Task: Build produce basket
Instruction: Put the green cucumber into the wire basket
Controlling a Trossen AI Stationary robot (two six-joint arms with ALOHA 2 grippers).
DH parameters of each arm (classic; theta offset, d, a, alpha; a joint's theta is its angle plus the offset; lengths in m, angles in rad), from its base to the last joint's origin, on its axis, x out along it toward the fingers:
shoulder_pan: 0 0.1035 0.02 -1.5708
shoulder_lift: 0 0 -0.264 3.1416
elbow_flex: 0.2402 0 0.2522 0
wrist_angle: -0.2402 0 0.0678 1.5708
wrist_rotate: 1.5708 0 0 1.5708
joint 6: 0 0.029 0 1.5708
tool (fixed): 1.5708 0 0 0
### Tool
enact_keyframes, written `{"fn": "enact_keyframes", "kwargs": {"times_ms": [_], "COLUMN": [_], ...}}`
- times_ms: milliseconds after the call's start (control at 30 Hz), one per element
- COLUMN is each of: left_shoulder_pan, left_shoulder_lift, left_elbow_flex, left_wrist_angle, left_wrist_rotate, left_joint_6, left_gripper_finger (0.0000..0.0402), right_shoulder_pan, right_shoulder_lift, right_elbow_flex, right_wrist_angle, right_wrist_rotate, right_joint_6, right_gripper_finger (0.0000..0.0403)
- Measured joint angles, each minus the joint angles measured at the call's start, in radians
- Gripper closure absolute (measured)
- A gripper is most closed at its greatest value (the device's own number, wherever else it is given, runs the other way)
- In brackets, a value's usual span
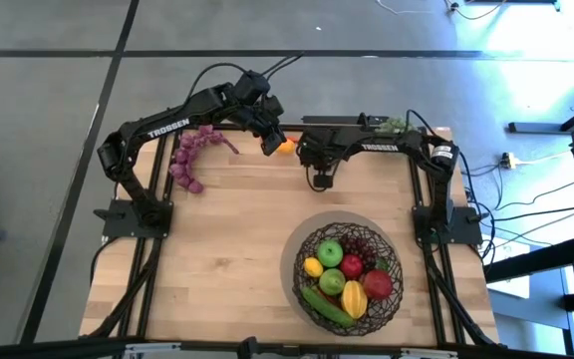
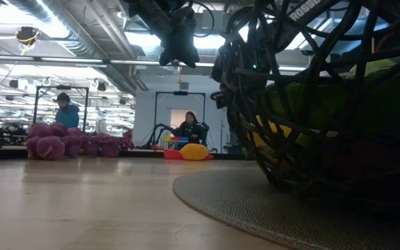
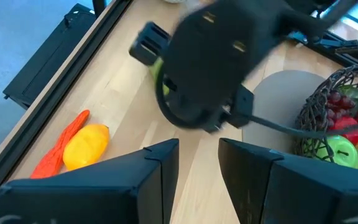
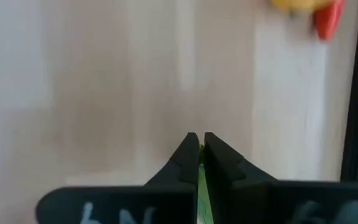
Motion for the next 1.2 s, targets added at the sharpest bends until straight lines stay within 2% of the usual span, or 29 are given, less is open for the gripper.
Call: {"fn": "enact_keyframes", "kwargs": {"times_ms": [267,467,700,833,967,1200], "left_shoulder_pan": [0.0,0.0,0.0,0.0,-0.009,-0.022], "left_shoulder_lift": [0.0,0.0,0.0,-0.001,-0.013,-0.041], "left_elbow_flex": [0.0,0.0,0.0,0.0,0.0,-0.001], "left_wrist_angle": [-0.014,-0.115,-0.237,-0.276,-0.285,-0.279], "left_wrist_rotate": [0.0,0.002,0.038,0.038,0.045,0.064], "left_joint_6": [0.0,0.006,0.103,0.11,0.144,0.174], "left_gripper_finger": [0.0298,0.0298,0.0298,0.0298,0.0298,0.0298], "right_shoulder_pan": [0.068,0.076,0.085,0.104,0.133,0.221], "right_shoulder_lift": [0.0,0.0,-0.011,-0.064,-0.128,-0.254], "right_elbow_flex": [0.13,0.247,0.388,0.424,0.424,0.424], "right_wrist_angle": [-0.084,-0.185,-0.343,-0.378,-0.425,-0.539], "right_wrist_rotate": [-0.003,-0.002,-0.001,0.0,0.054,0.051], "right_joint_6": [0.002,0.052,0.091,0.125,0.181,0.3], "right_gripper_finger": [0.0401,0.0402,0.0403,0.0403,0.0403,0.0403]}}
